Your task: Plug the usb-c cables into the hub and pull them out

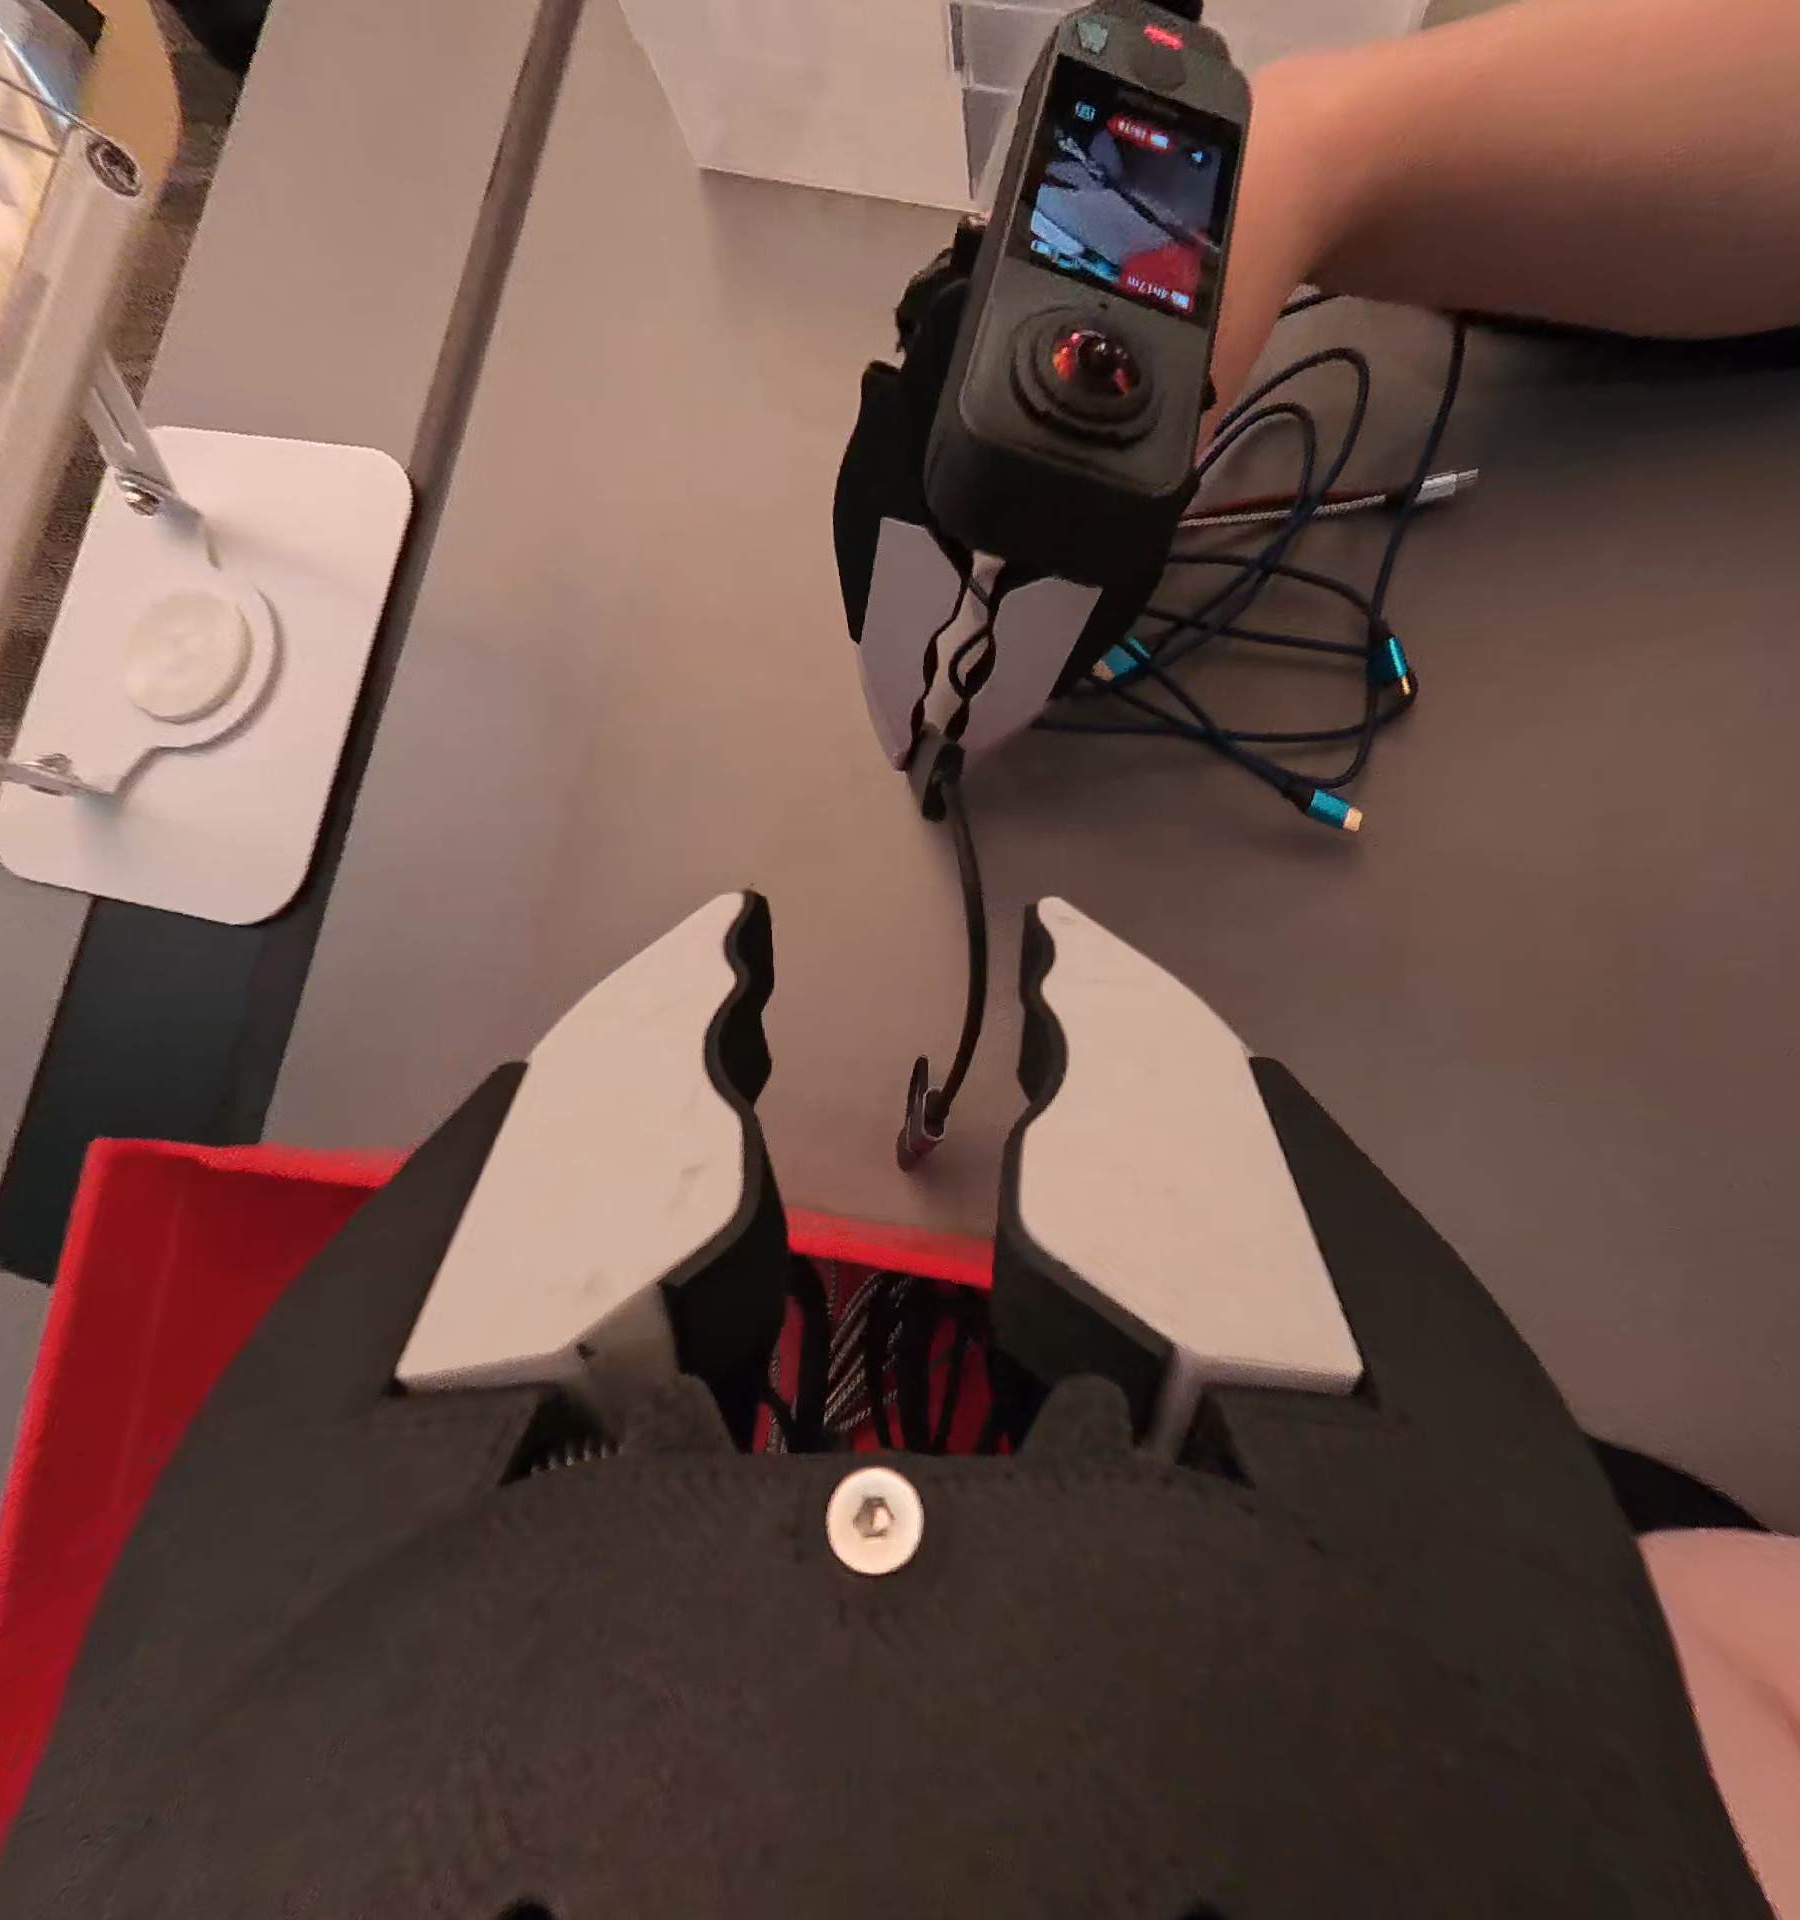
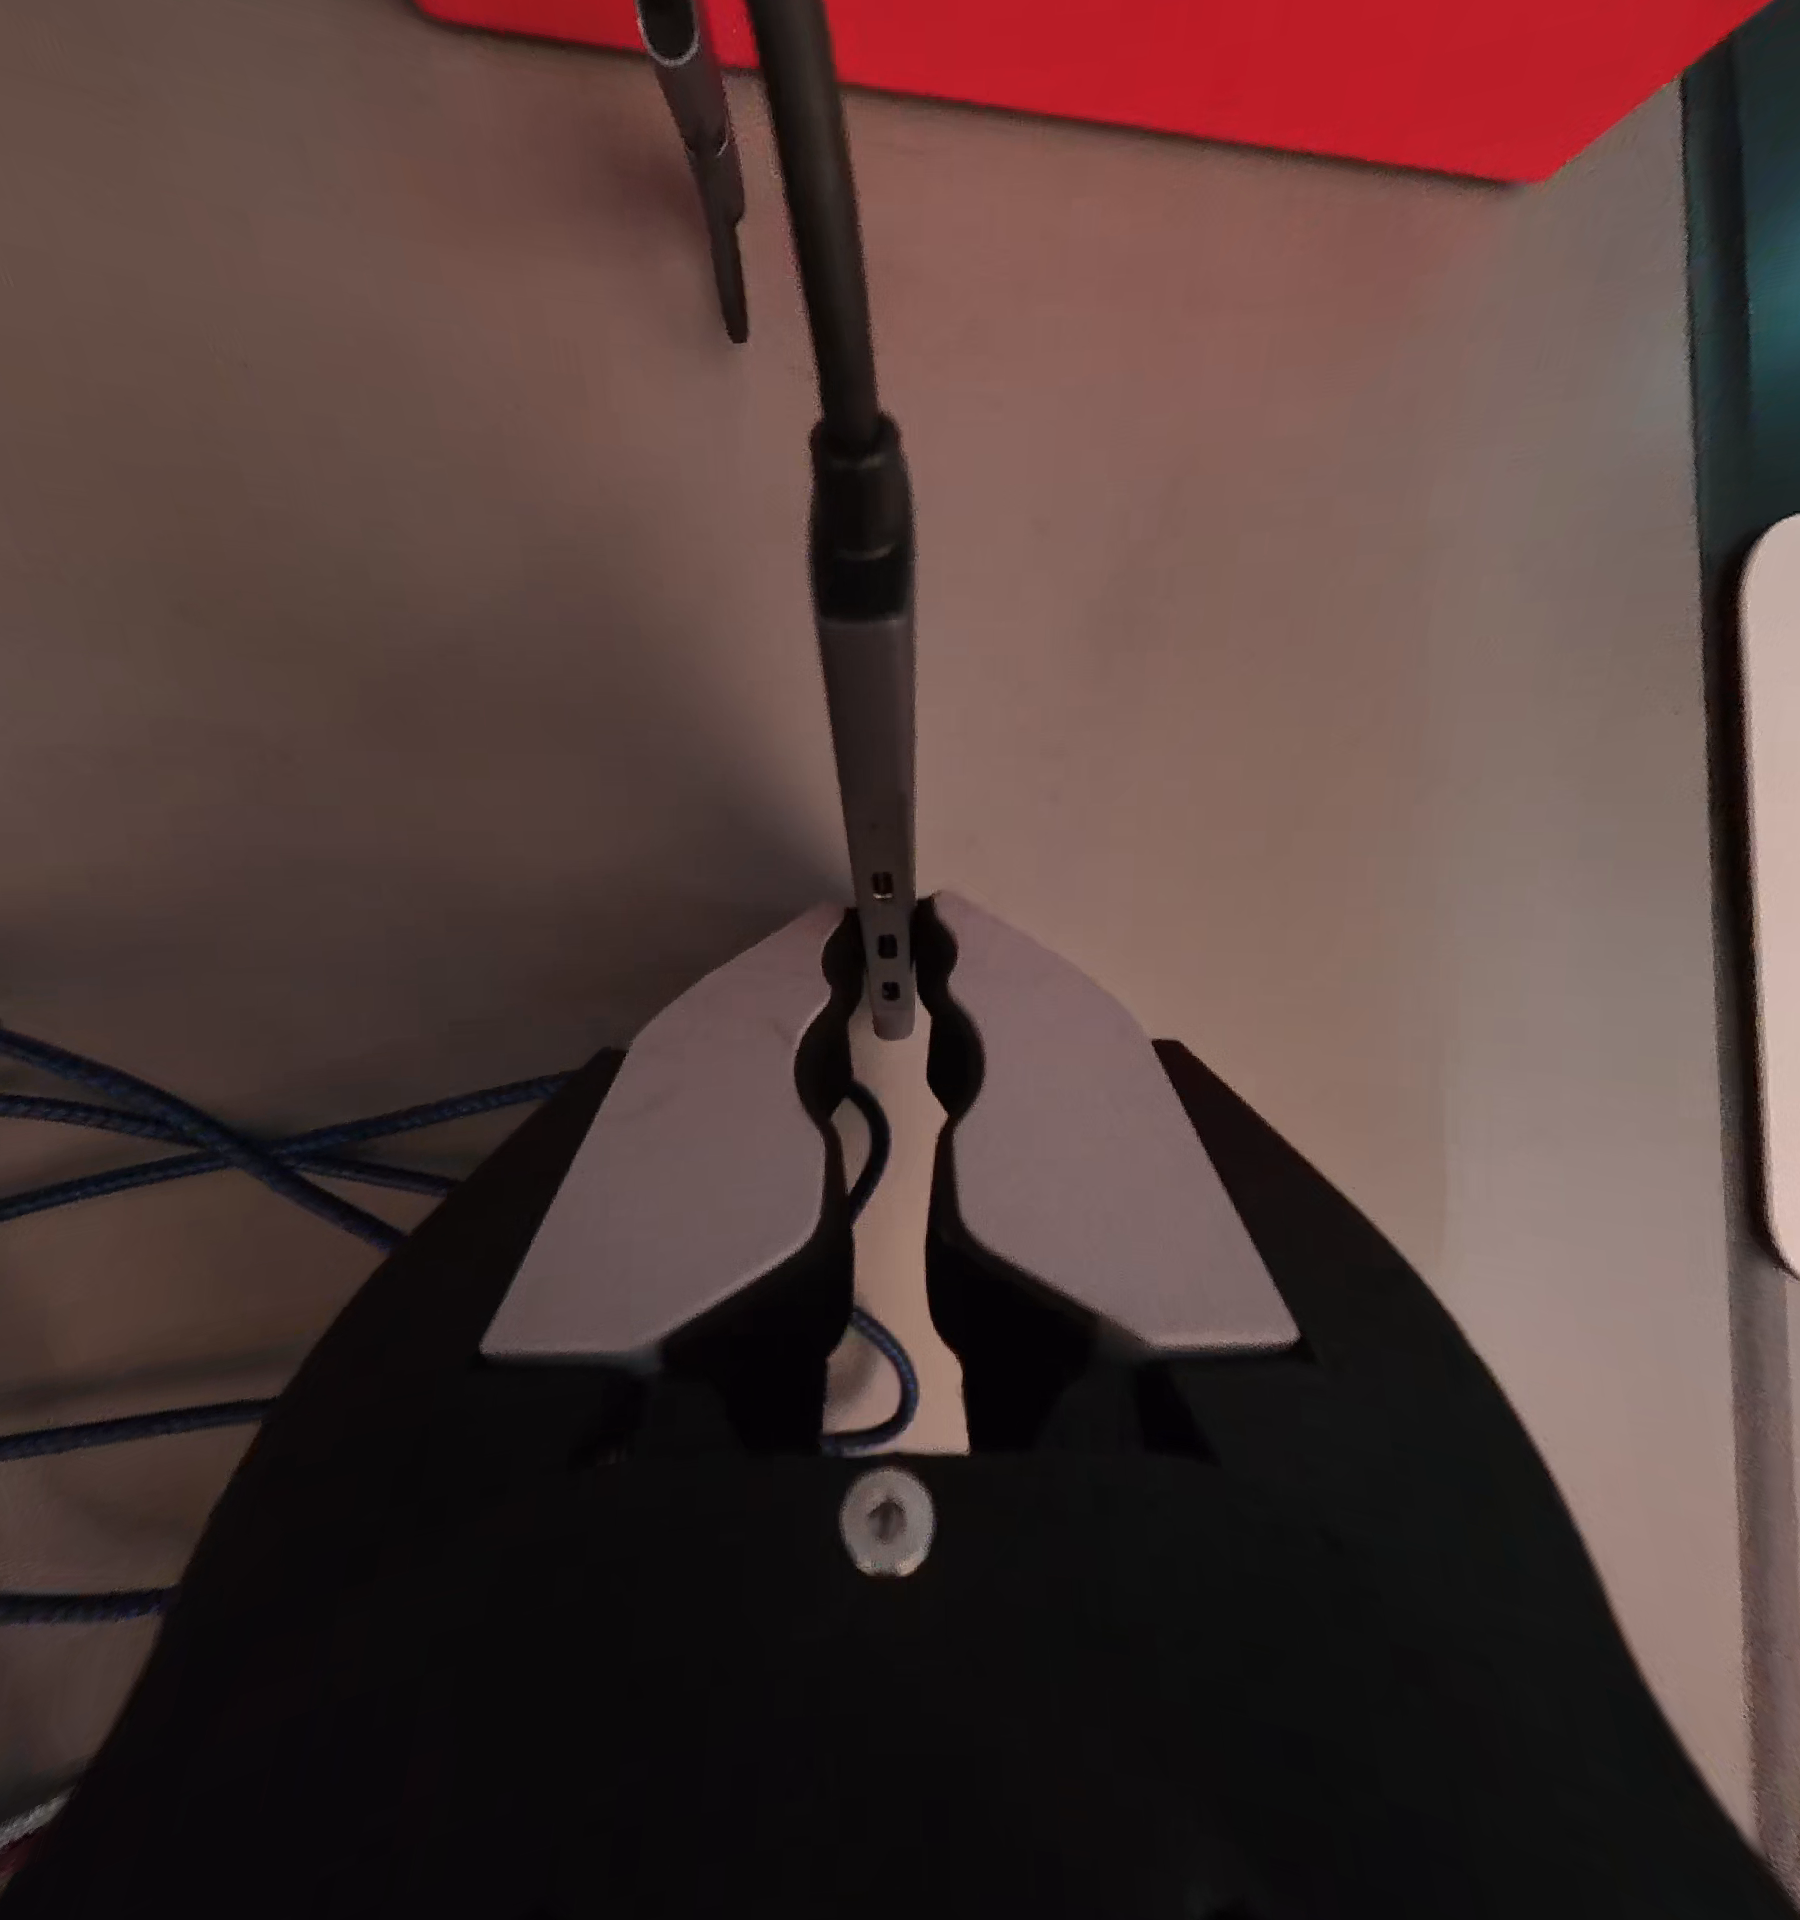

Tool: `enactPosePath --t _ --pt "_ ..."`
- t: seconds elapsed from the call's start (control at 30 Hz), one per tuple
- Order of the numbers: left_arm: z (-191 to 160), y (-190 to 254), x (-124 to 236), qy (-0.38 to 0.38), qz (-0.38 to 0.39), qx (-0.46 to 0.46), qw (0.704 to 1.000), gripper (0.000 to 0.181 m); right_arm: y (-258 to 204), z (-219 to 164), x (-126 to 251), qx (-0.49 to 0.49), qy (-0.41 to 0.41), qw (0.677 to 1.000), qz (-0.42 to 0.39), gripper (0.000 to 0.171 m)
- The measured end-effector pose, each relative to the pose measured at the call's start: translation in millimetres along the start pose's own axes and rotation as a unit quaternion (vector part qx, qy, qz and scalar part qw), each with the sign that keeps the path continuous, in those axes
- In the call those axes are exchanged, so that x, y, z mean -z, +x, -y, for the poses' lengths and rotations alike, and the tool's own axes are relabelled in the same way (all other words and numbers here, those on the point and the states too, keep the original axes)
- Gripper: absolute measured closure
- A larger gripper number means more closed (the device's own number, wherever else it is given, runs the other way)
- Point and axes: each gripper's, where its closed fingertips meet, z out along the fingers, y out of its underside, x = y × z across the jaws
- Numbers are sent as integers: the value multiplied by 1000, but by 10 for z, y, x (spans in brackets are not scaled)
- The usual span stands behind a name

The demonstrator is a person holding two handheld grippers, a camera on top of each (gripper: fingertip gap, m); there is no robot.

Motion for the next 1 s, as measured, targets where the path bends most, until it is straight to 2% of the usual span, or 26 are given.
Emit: enactPosePath --t 0.13,0.2,0.23,0.3,0.4,0.5,0.6,0.63,0.7,0.8,0.83,0.9,0.97,1.0 --pt "76 18 -159 -11 -19 23 999 134 -97 104 137 -106 33 990 84 161" --pt "67 3 -218 -24 -14 23 999 133 -143 306 325 -206 93 961 160 161" --pt "73 8 -232 -25 -14 21 999 133 -129 413 440 -269 126 934 200 161" --pt "98 -3 -231 -19 -10 18 1000 133 -101 569 673 -378 181 860 291 161" --pt "156 -28 -186 4 -8 23 1000 134 -33 543 773 -469 209 780 358 161" --pt "175 -102 -151 19 4 32 999 134 19 586 838 -523 240 700 423 162" --pt "182 -159 -137 31 6 42 999 133 49 724 995 -528 288 637 483 162" --pt "194 -166 -137 38 3 44 998 133 58 753 1017 -530 295 626 490 161" --pt "228 -164 -141 53 -8 50 997 133 70 756 990 -532 295 633 479 162" --pt "261 -204 -155 64 -5 57 996 133 39 719 951 -512 281 670 458 162" --pt "271 -207 -159 67 -6 58 996 133 35 672 886 -502 265 704 427 162" --pt "280 -220 -174 68 -1 57 996 132 33 547 760 -444 225 796 343 161" --pt "272 -238 -195 63 11 48 997 131 0 476 731 -345 195 877 273 161" --pt "272 -235 -206 60 13 43 997 130 -23 472 748 -292 187 906 243 161"
